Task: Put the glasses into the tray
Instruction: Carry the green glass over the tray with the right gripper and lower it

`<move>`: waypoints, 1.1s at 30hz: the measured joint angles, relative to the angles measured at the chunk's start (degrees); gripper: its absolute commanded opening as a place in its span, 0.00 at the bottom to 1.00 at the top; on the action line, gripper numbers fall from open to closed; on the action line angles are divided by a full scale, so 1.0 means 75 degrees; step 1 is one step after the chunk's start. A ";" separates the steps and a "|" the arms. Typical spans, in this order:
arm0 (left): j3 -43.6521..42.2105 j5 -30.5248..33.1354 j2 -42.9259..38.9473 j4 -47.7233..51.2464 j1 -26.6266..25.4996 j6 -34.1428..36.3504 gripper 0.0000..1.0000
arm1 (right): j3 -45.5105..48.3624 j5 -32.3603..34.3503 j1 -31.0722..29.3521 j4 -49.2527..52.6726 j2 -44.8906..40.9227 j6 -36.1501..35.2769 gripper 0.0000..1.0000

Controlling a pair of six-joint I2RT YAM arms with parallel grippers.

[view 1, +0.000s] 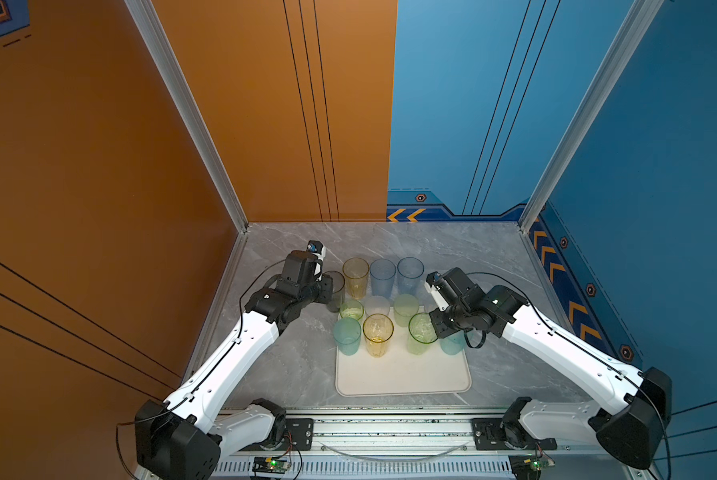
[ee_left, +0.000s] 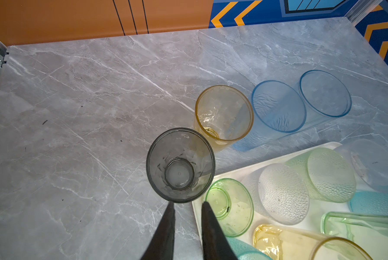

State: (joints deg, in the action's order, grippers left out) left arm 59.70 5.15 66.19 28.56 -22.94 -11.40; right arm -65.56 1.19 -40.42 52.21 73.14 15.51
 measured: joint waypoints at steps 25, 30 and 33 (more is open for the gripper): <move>0.0000 0.0000 0.0152 0.0003 0.0023 0.0085 0.23 | 0.0207 -0.0181 0.0265 -0.0399 0.0501 0.0000 0.00; 0.0000 0.0000 0.0154 0.0006 0.0023 0.0087 0.23 | 0.0207 -0.0192 0.0291 -0.0449 0.0548 0.0000 0.02; 0.0000 0.0000 0.0154 0.0023 0.0047 0.0114 0.23 | 0.0207 -0.0192 0.0291 -0.0449 0.0548 0.0000 0.05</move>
State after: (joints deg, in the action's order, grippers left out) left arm 59.70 5.15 67.35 28.73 -22.59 -10.55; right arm -64.01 -0.25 -38.24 48.84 77.25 15.51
